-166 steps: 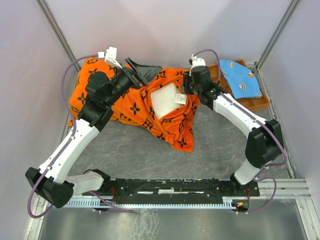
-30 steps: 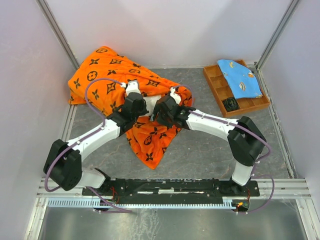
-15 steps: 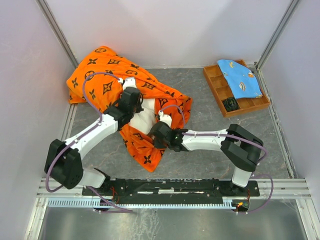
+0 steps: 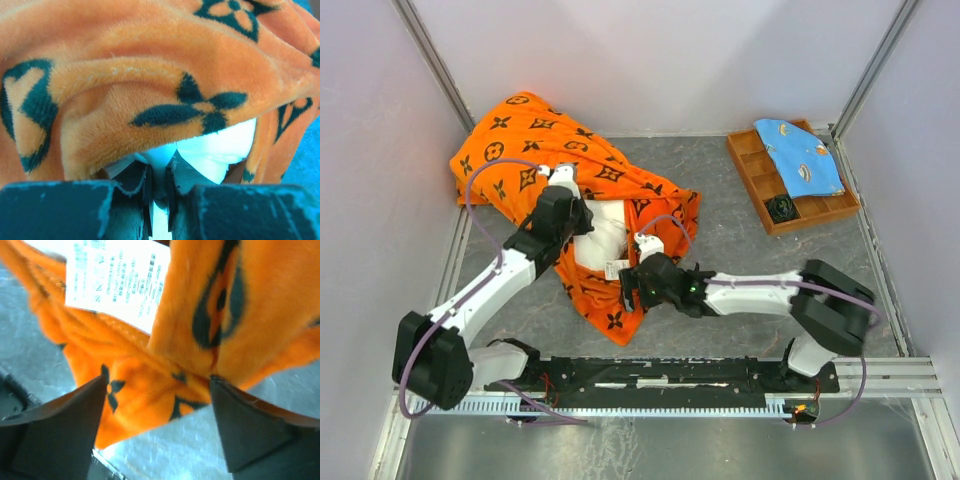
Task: Remove the pillowcase from the pillow
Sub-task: Remove the pillow from the pillowcase.
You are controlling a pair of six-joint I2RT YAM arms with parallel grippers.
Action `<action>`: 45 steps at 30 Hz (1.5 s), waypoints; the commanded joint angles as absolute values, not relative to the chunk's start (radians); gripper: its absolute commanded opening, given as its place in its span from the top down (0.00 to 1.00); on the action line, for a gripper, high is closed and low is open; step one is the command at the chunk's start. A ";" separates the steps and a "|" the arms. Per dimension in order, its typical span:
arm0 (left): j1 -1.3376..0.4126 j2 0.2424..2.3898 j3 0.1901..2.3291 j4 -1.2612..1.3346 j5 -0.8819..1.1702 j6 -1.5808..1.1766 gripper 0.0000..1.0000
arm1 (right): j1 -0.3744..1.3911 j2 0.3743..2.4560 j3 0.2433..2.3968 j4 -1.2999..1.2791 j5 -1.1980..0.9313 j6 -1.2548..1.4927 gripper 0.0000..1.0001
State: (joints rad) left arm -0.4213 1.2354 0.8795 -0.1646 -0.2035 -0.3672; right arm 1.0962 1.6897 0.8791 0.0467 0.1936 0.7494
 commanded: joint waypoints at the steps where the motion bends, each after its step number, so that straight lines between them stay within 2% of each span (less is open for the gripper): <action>1: -0.391 1.105 0.819 0.128 -0.214 -0.344 0.97 | 1.113 1.436 0.765 0.046 0.252 0.532 0.00; 3: -0.391 1.075 0.810 0.109 -0.213 -0.342 0.97 | 1.097 1.312 0.737 0.086 0.306 0.476 0.01; 6: -0.393 1.023 0.788 0.104 -0.188 -0.341 0.97 | 1.034 1.240 0.764 0.112 0.321 0.427 0.01; 12: -0.392 0.962 0.771 0.104 -0.187 -0.341 0.97 | 0.980 1.396 1.043 -0.030 0.438 0.281 0.01; 16: -0.391 0.925 0.752 0.103 -0.187 -0.341 0.97 | 0.951 1.504 1.165 -0.033 0.453 0.250 0.00; 20: -0.390 0.901 0.746 0.080 -0.187 -0.341 0.97 | 0.910 1.595 1.269 -0.065 0.415 0.280 0.12; 23: -0.391 0.871 0.734 0.068 -0.187 -0.341 0.97 | 0.842 1.620 1.278 -0.106 0.396 0.329 0.29; 28: -0.390 0.808 0.730 0.023 -0.187 -0.341 0.97 | 0.649 1.575 1.160 -0.103 0.382 0.424 0.68; 30: -0.390 0.782 0.723 0.020 -0.187 -0.341 0.97 | 0.575 1.566 1.121 -0.104 0.359 0.462 0.77; 35: -0.391 0.722 0.731 -0.003 -0.187 -0.341 0.97 | 0.481 1.565 1.055 -0.086 0.281 0.520 0.88; 38: -0.390 0.680 0.729 0.001 -0.187 -0.341 0.97 | 0.480 1.595 1.053 -0.091 0.254 0.526 0.89; 41: -0.391 0.643 0.734 -0.003 -0.187 -0.341 0.97 | 0.474 1.642 1.036 -0.083 0.223 0.562 0.84; 45: -0.391 0.586 0.741 -0.032 -0.187 -0.341 0.97 | 0.405 1.719 0.965 0.013 0.082 0.698 0.84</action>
